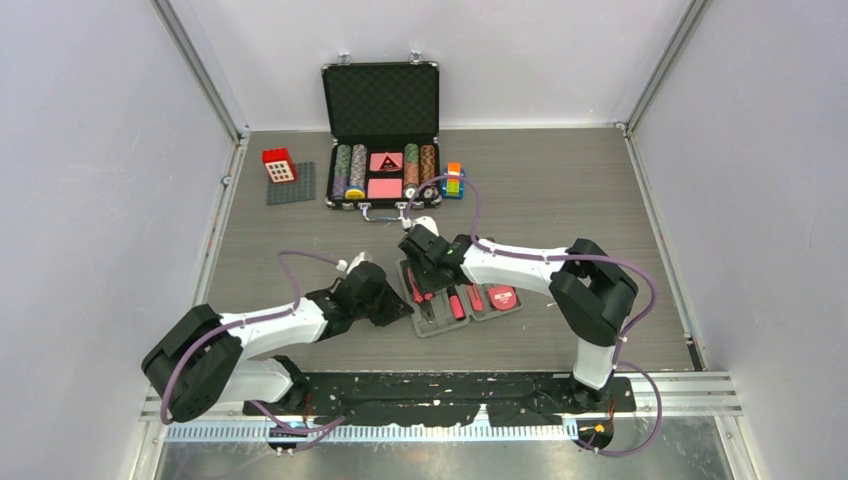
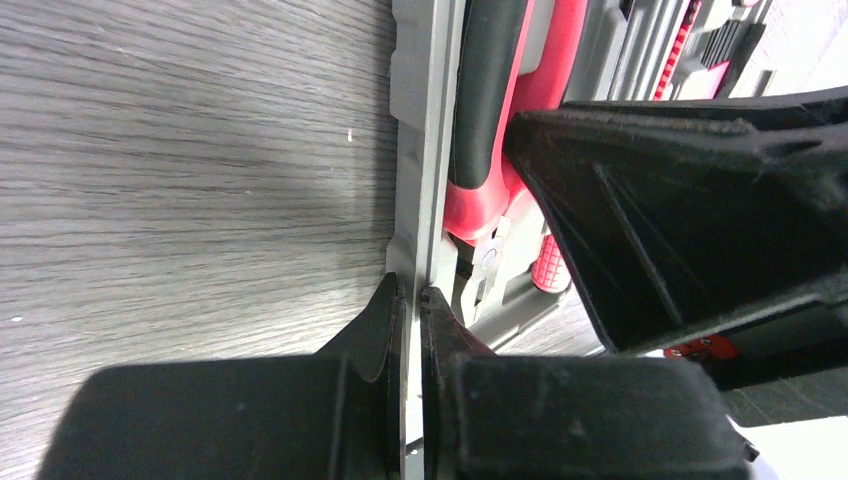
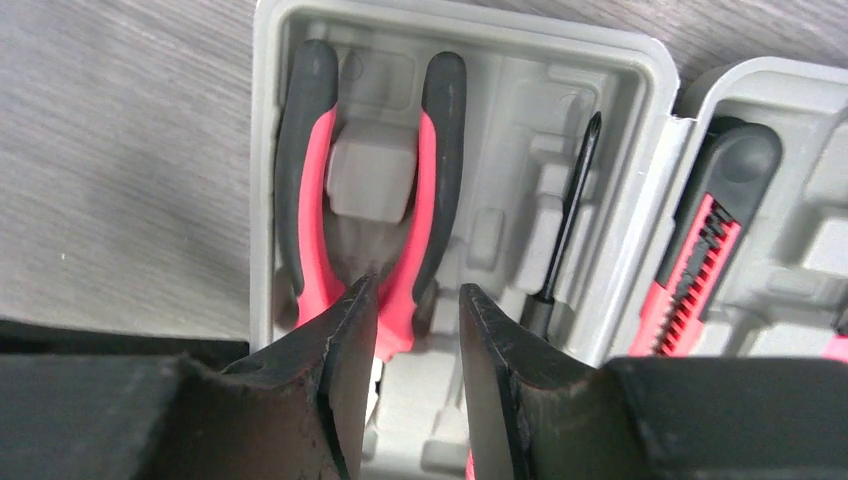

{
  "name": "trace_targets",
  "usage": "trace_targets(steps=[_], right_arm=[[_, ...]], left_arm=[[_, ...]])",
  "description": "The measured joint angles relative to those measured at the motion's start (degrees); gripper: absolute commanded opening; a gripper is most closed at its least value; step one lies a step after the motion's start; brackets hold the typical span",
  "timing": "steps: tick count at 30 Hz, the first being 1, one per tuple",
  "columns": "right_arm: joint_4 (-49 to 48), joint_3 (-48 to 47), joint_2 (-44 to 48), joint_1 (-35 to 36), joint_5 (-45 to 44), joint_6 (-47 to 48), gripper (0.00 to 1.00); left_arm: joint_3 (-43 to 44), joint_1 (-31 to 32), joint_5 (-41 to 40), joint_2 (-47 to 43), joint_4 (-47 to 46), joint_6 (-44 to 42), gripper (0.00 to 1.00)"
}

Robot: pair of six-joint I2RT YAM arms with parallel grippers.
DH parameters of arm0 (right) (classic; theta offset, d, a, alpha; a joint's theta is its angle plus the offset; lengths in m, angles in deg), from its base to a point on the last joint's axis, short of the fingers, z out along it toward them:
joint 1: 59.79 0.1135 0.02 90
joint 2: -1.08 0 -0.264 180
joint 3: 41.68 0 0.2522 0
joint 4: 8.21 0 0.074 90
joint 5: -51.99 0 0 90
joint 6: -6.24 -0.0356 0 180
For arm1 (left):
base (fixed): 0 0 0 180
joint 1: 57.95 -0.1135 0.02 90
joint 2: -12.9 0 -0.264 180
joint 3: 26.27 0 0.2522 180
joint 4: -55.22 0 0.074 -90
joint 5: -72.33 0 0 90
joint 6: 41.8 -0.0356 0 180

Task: Pack the tool kit

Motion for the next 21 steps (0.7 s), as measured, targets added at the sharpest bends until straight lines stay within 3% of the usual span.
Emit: trace_targets(steps=[3,7,14,21], right_arm=[[1.7,0.0,2.2,0.0,0.6,1.4,0.48],[2.7,0.0,7.7,-0.3,1.6,3.5,0.49],[-3.0,0.3,14.0,-0.7,7.8,7.8,0.38],[-5.7,0.3,8.1,-0.8,14.7,8.1,0.31]], left_arm=[[-0.2,-0.2,-1.9,-2.3,1.5,-0.3,0.19],[-0.2,-1.2,-4.3,-7.2,4.0,-1.7,0.19],[-0.2,-5.3,-5.4,-12.1,6.3,-4.5,0.16],[-0.2,-7.6,-3.3,-10.5,5.4,-6.1,0.13]])
